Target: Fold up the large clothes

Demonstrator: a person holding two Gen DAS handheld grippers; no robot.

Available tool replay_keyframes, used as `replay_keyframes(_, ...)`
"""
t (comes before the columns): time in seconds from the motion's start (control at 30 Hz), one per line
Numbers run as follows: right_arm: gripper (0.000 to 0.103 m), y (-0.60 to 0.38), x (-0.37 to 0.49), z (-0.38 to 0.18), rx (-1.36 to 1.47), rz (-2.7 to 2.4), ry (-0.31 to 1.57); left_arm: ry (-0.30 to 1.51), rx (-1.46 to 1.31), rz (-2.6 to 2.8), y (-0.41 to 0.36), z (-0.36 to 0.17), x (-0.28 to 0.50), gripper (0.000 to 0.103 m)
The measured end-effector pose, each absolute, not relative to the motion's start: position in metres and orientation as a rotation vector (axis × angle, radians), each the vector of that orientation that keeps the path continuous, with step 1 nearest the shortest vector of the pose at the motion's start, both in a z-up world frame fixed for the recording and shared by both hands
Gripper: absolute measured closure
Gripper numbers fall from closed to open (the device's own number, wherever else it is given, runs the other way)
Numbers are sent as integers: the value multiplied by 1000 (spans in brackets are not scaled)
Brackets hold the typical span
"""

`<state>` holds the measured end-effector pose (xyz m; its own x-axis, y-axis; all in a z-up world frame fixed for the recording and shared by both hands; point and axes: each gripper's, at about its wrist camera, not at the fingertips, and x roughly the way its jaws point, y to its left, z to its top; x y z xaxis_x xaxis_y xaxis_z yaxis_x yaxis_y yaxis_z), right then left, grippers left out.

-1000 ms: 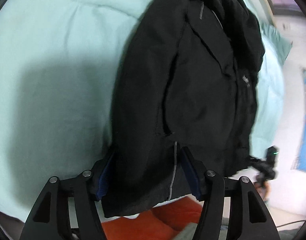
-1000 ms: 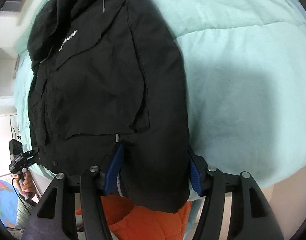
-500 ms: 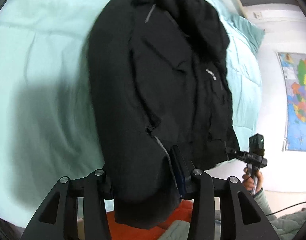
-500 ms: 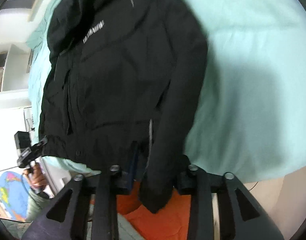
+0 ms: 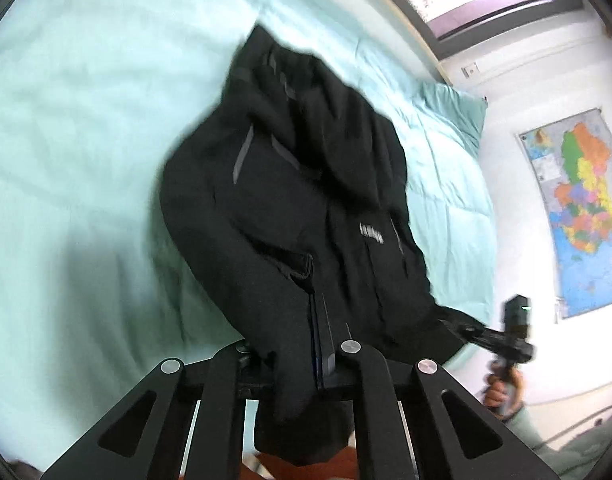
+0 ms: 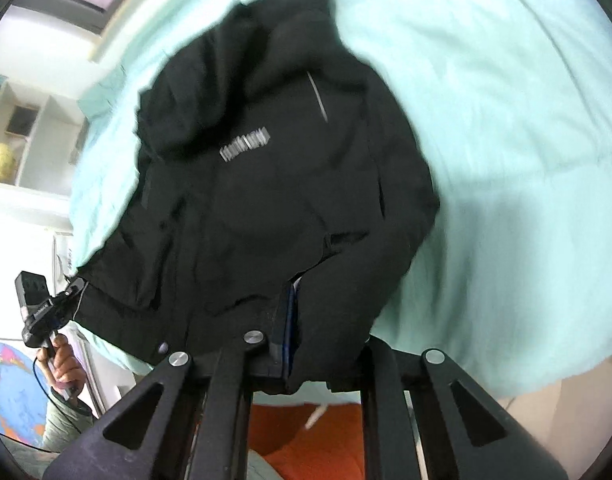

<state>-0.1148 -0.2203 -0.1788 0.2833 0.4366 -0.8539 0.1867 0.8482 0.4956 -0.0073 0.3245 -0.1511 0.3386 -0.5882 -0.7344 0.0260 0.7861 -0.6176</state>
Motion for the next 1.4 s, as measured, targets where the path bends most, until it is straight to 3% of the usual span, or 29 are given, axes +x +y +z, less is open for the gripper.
replay_keyframes(0.43,88,-248,-17,-63,544,213,994,922,-572,-426,338,-67,94,92)
replay_keyframes(0.7,88,-260,92,-40,551,170,910,863,-573,-393,325,-40,207,92)
replay_keyframes(0.83,88,-266,167,-67,598,141,950,906,-637,-348,324,-58,272,91)
replay_keyframes(1.03,79,-261,275,-159,641,55,1121,1080,-673,-193,314,-153,375,87)
replay_keyframes(1.1,62,-258,293,-196,629,15,1178,1159,-641,-140,308,-192,395,87)
replay_keyframes(1.17,53,-256,309,-229,594,-40,1232,1230,-641,-118,304,-230,409,87)
replay_keyframes(1.27,52,-255,322,-269,592,-52,1292,1289,-667,-127,301,-269,422,87)
replay_keyframes(1.4,52,-255,326,-275,571,-27,1304,1316,-655,-180,303,-269,426,87)
